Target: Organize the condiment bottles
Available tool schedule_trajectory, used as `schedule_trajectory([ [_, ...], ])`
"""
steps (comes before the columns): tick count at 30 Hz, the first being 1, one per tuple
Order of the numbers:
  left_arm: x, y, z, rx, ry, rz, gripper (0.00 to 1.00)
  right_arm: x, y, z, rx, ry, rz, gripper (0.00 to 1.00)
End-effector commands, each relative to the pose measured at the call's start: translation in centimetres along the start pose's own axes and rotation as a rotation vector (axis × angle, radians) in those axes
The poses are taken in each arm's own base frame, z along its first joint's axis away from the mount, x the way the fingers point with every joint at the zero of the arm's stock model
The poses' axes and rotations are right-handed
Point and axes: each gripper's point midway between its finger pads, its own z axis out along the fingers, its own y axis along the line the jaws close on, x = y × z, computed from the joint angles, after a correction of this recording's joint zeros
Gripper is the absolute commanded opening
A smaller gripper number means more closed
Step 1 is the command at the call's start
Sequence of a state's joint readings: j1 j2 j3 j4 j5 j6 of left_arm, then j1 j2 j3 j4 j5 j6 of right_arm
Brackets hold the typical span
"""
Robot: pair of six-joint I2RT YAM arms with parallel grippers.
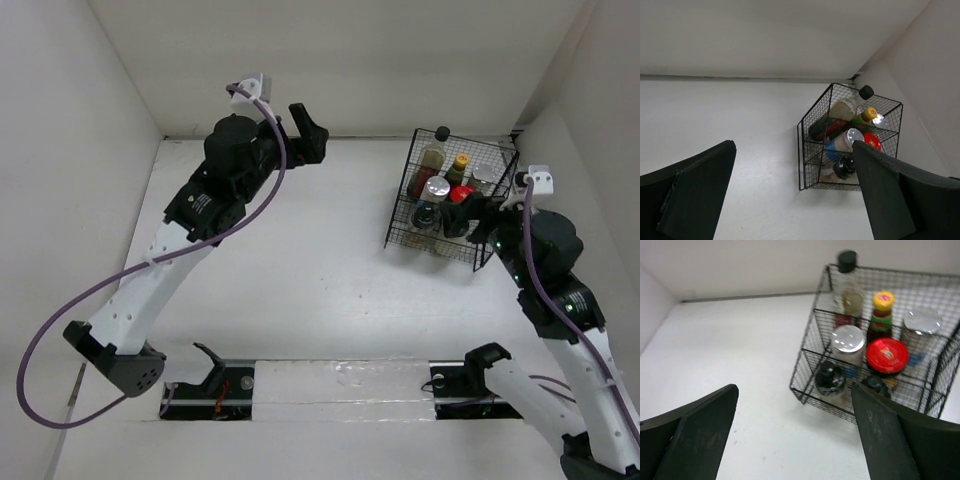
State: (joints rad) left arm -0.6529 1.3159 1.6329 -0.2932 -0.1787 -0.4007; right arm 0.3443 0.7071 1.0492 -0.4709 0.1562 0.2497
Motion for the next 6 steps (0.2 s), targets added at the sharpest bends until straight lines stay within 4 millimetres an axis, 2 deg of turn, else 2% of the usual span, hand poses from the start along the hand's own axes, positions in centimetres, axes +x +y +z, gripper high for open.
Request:
schedule_trajectory([
  [1,-6.0,-1.0,-2.7,0.042,-0.174,-0.022,0.99,-2.1,3.8,-2.1,-0.21,-0.041,-0.072,1.0],
  [3,-6.5,-1.0,-2.6,0.052,-0.188,-0.004,0.99,-3.2,4.6,-2.2,-0.252,-0.06,-0.104,1.0],
  [4,-7.6,-1.4,-3.0,0.065,-0.218,-0.002,0.99,-3.1,5.4,-2.3,-0.29,-0.043,-0.116,1.0],
  [6,-8.0,-2.0,-2.9,0.087,-0.22,-0.002,0.99,-4.1,6.1,-2.3,-0.319,-0.055,-0.136,1.0],
])
